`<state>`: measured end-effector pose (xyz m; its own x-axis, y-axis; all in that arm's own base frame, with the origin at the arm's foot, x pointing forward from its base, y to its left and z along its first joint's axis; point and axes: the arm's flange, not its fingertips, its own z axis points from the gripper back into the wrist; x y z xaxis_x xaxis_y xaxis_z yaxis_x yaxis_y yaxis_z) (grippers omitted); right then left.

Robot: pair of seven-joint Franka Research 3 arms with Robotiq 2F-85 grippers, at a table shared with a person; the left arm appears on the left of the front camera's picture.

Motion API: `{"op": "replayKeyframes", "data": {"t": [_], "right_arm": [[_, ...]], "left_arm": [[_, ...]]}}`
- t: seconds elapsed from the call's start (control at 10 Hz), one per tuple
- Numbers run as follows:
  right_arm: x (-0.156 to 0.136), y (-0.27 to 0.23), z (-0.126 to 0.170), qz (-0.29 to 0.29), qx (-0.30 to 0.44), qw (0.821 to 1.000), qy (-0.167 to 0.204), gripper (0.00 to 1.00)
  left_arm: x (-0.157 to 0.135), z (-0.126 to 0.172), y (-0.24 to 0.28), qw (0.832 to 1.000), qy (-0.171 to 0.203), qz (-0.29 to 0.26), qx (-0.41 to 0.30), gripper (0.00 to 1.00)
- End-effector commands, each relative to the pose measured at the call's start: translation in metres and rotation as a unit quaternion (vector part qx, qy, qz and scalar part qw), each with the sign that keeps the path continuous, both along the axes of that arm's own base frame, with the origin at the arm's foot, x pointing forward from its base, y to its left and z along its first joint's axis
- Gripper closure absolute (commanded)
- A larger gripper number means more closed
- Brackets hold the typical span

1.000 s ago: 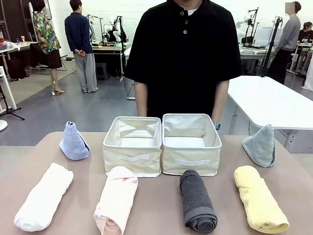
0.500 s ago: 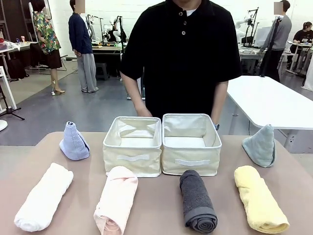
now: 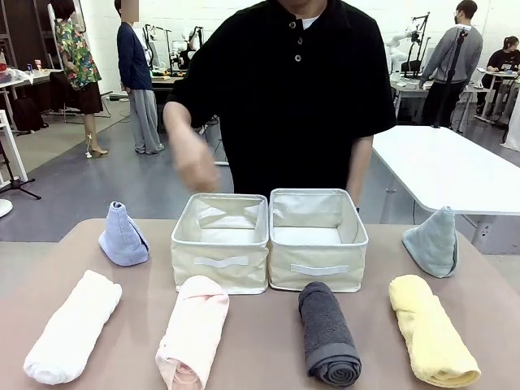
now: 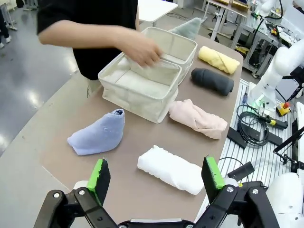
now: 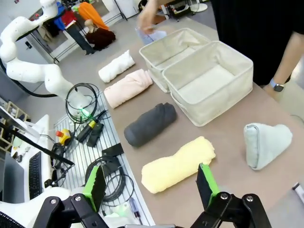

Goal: Sort the towels based on their folding style.
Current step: Pick up one triangle-folded towel and place it in the left Fabric basket.

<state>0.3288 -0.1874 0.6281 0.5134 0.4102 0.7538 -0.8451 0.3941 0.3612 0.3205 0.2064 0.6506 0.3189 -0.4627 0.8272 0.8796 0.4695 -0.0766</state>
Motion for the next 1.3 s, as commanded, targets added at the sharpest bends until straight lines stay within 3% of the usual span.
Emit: {"op": "replayKeyframes", "data": {"t": [0.0,1.1,1.2], "right_arm": [[0.0,0.001,0.003,0.005,0.006,1.0,-0.007,0.0],[0.0,0.001,0.003,0.005,0.006,1.0,-0.007,0.0],[0.0,0.001,0.003,0.005,0.006,1.0,-0.007,0.0]], "left_arm": [[0.001,0.0,-0.001,1.0,-0.009,-0.004,-0.006,0.0],[0.001,0.0,-0.001,1.0,0.0,-0.001,0.0,0.0],[0.024,0.01,-0.034,0.99,-0.008,-0.061,0.129,0.0]]}}
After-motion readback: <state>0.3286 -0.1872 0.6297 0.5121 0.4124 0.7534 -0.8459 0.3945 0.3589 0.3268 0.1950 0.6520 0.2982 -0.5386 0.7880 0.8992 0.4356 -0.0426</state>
